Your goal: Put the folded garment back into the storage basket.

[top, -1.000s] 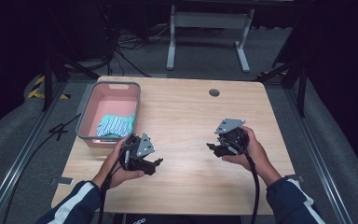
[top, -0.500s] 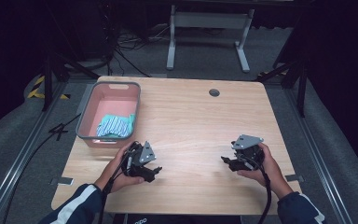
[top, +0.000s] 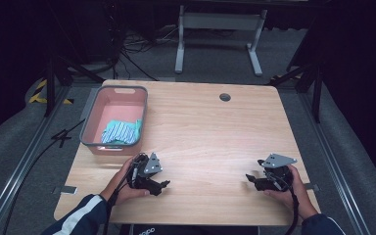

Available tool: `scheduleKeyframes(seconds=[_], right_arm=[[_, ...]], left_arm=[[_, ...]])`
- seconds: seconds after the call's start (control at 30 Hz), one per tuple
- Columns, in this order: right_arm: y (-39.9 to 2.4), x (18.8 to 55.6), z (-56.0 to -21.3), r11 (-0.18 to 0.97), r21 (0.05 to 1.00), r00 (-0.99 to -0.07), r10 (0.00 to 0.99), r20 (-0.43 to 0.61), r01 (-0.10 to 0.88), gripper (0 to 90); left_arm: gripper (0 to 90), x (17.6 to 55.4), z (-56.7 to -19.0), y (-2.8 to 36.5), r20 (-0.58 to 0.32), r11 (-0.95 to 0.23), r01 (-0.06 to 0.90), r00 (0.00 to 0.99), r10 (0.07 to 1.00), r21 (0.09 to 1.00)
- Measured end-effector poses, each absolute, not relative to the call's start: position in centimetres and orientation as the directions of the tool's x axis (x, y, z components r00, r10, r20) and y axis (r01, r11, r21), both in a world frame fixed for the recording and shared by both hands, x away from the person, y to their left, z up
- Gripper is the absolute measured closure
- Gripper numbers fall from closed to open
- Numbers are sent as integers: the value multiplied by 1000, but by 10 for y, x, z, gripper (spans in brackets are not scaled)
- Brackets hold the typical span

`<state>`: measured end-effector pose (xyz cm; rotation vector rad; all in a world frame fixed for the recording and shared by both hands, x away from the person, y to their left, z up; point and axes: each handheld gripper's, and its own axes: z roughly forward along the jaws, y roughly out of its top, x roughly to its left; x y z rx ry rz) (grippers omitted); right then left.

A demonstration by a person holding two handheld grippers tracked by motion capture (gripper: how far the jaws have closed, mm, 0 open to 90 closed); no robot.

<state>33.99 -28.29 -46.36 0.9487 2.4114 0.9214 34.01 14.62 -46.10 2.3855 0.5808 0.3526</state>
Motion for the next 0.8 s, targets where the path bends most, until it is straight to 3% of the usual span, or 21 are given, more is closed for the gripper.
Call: scheduleKeyframes(seconds=[0.3,0.37,0.8], right_arm=[[-298,333,-481,487,720,-664,746,-48,494,240],[-301,333,-484,463,734,-656,754,-31,497,212],[-305,335,-486,432,738,-644,765,5,519,181]], left_arm=[[162,335,-476,145,38,-690,333,886,463,643],[159,336,-480,147,-20,-645,378,871,490,664],[128,335,-483,147,-15,-626,371,867,498,686]])
